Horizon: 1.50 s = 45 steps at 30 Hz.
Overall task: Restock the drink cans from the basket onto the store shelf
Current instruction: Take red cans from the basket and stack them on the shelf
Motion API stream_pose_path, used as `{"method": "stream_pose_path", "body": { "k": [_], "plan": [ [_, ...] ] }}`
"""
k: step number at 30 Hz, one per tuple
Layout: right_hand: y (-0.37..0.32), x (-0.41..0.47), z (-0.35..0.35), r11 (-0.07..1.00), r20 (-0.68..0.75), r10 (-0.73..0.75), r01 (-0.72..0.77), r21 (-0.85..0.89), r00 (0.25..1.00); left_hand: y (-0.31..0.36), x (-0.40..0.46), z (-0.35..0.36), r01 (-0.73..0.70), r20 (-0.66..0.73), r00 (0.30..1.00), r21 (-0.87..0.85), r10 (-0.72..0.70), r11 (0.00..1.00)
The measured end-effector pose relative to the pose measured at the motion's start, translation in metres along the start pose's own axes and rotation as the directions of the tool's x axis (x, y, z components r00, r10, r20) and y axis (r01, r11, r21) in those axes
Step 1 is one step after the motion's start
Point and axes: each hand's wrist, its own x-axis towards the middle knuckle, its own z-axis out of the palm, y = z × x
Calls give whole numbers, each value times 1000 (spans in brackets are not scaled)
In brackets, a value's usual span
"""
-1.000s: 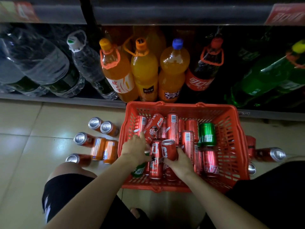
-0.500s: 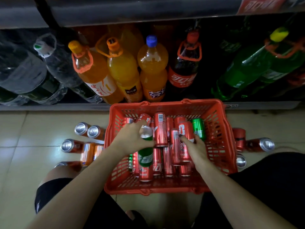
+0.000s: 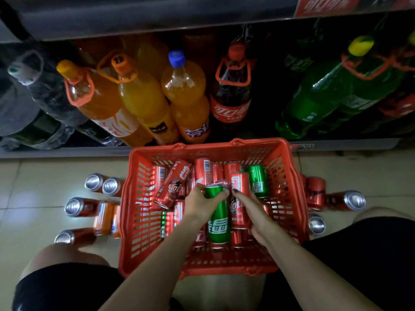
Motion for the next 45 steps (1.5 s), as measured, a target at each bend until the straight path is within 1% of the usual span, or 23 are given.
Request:
{"method": "stream_pose_path", "body": {
  "k": [2,5,8,11,13,16,18,21,26,32,34,36,37,40,42,45],
  "plan": [
    [-1,1,-2,1000,55,11,-11,7,998,-1,-5,12,-12,-17,1000,-21,11,1000],
    [-4,3,-8,995,137,56,-66,73,989,-6,-10,22,0,-44,999,-51,-2,999],
    [-11,0,-8,992,200,91,-107,72,976,-8,-13,23,30,-56,998,-140,-38,990],
    [-16,-6,-6,990,212,115,-130,57,970,-17,-13,28,38,-48,998,-200,-49,979],
    [-18,-9,-5,991,225,113,-125,40,968,-25,-15,33,58,-24,997,-286,-67,956],
    [-17,-12,-4,993,237,100,-110,29,966,-18,-23,34,87,18,996,-377,-87,922],
    [-13,-13,-5,993,230,97,-109,39,968,-18,-24,34,81,36,997,-391,-72,917],
    [-6,-15,-6,993,219,100,-110,32,970,-22,-22,34,83,52,996,-359,-69,930],
    [-3,-21,-4,996,200,66,-78,51,978,-14,-32,33,76,21,997,-312,-73,947],
    [-3,-31,4,998,221,32,-43,44,975,-5,-38,24,55,33,998,-392,-46,918],
    [-9,-39,9,999,236,-1,-9,43,972,-4,-37,19,43,24,999,-443,-36,896],
    [-20,-50,13,999,230,-31,22,38,973,2,-40,12,-19,19,999,-481,32,876],
    [-28,-57,15,998,222,-45,37,41,974,4,-42,9,-57,12,997,-481,72,875],
    [-60,-95,22,994,206,-103,94,54,973,23,-55,-3,-113,-18,993,-441,117,890],
    [-90,-132,29,988,205,-152,142,67,967,57,-83,-23,-176,-48,984,-409,172,895],
    [-149,-203,44,970,204,-243,233,70,948,132,-149,-68,-284,-76,958,-375,276,882]
  ]
}}
